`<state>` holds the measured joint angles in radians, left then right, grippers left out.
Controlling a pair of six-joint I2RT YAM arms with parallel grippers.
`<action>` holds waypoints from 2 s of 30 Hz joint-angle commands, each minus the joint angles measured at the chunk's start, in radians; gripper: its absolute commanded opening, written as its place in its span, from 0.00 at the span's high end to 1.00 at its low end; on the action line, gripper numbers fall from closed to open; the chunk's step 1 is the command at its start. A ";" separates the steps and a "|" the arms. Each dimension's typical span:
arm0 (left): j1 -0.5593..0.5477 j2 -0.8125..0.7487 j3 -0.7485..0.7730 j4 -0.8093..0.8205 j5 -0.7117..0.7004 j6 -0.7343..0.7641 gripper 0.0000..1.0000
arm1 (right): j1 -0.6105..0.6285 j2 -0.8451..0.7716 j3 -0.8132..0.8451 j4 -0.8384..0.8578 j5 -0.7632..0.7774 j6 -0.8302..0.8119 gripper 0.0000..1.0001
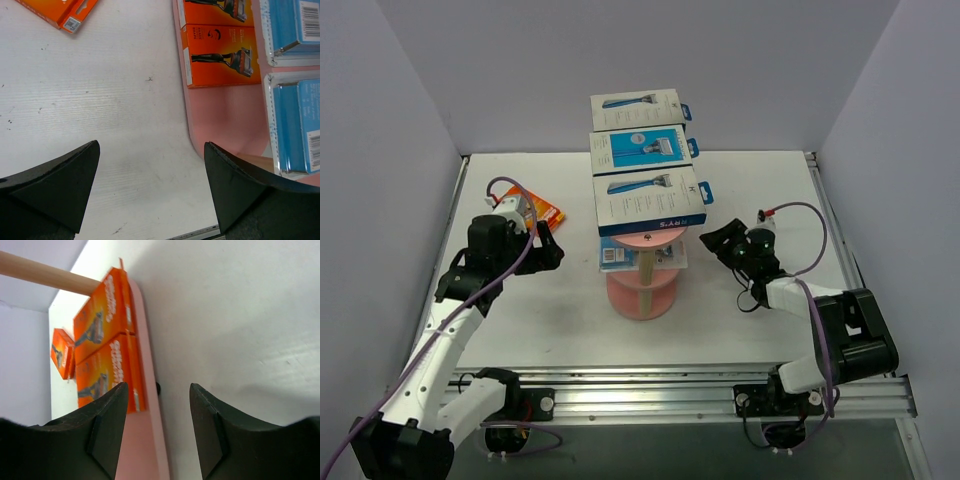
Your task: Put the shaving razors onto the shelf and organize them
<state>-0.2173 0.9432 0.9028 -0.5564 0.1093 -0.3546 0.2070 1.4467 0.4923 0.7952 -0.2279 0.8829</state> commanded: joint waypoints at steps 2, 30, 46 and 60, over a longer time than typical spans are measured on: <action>0.015 0.035 0.013 0.030 -0.057 0.008 0.06 | -0.029 -0.046 -0.060 -0.004 -0.051 -0.036 0.52; 0.309 0.520 0.136 0.159 0.066 -0.377 0.01 | -0.388 0.380 -0.262 0.783 -0.607 0.119 0.53; 0.306 0.845 0.203 0.354 0.096 -0.530 0.18 | -0.423 0.388 -0.264 0.780 -0.591 0.111 0.53; 0.303 0.956 0.257 0.434 0.072 -0.567 0.24 | -0.408 0.244 -0.233 0.501 -0.508 -0.019 0.52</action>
<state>0.0868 1.8683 1.1198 -0.1688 0.1982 -0.9100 -0.2077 1.6905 0.2398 1.2835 -0.7479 0.8978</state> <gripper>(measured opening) 0.764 0.479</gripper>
